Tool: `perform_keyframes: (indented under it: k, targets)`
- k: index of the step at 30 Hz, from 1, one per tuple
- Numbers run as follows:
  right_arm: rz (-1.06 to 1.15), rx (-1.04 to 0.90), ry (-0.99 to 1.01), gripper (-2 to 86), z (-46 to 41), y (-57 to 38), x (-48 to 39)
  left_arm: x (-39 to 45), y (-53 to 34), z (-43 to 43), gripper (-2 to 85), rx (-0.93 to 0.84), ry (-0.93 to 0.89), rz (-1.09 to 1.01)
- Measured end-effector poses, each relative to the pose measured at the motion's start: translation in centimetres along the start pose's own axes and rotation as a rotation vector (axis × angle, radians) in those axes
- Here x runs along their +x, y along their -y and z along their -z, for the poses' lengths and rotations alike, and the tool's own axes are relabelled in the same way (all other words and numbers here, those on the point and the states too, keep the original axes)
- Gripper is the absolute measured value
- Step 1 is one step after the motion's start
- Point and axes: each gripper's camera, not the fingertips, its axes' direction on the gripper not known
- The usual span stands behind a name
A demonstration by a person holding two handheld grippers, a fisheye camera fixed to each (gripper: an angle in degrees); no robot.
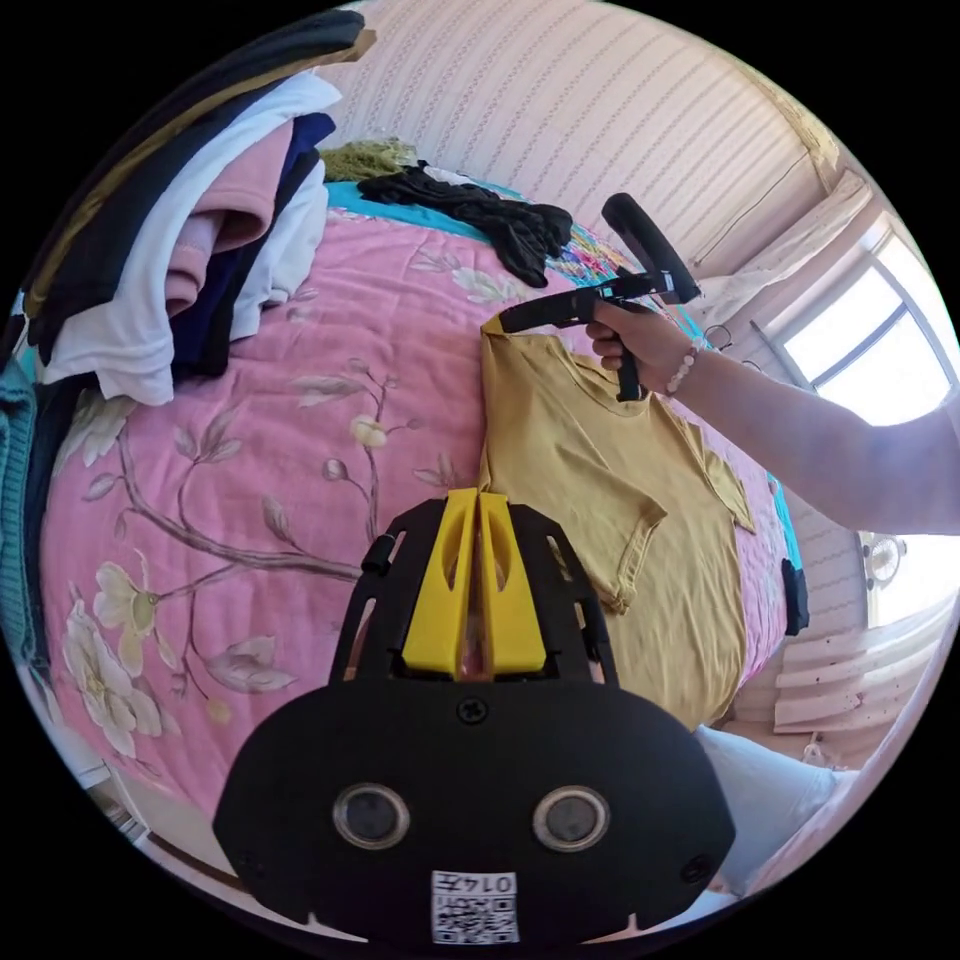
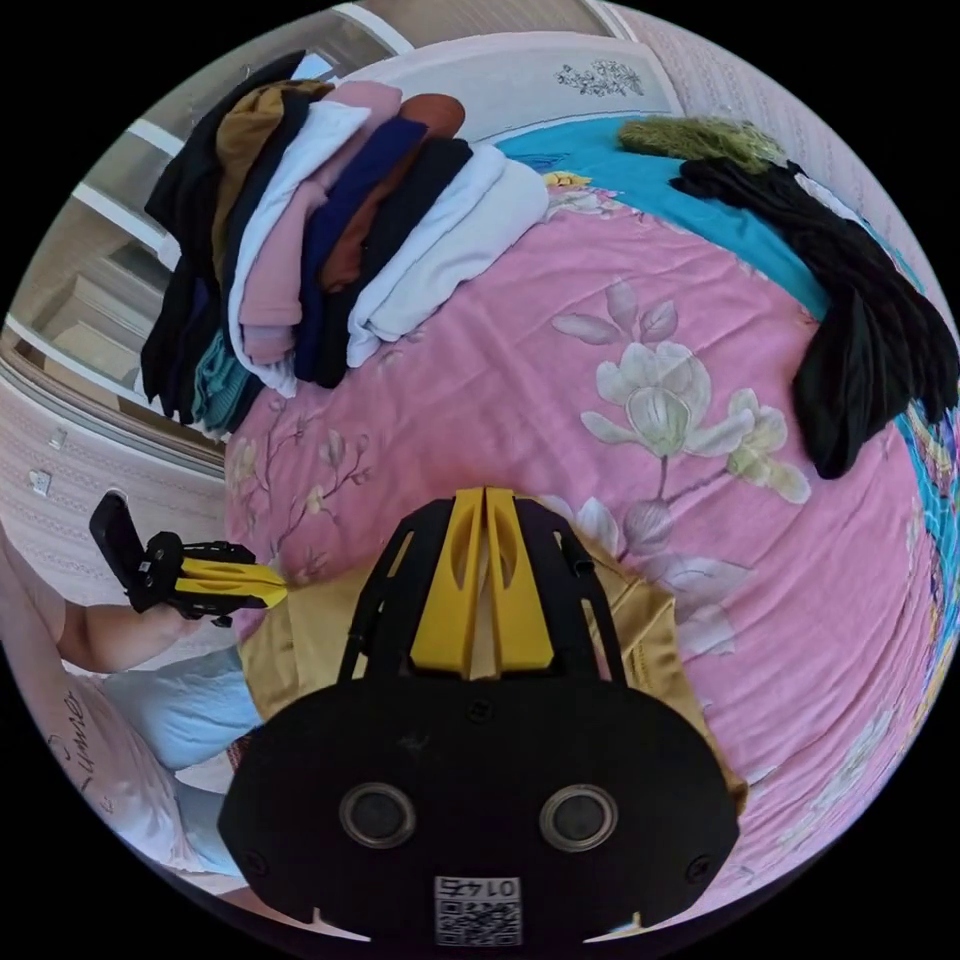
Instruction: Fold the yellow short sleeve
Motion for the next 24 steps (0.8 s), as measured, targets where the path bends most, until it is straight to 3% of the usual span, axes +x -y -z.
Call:
perform_keyframes:
  k: [3,8,14,17,24]
  targets:
    - [0.035,-0.05,-0.1,-0.6,-1.7,0.1,-1.0,-0.1,0.3,-2.2,-0.7,-0.045,0.042,0.01]
    - [-0.016,-0.013,-0.021,1.3,1.7,-1.4,-0.1,0.2,1.3,-3.0,3.9,-0.032,0.033,0.061]
    - [-0.156,0.3,-0.001,4.7,11.2,-9.2,2.6,-0.6,2.1,-2.0,6.0,-0.044,0.15,0.107]
    - [-0.3,0.439,-0.007,4.2,15.1,-17.2,3.2,0.2,3.8,-1.8,5.1,-0.028,0.094,0.107]
    - [-0.982,0.636,-0.208,3.4,19.8,-43.0,-0.4,13.5,12.0,-7.6,4.9,-0.038,-0.125,-0.259]
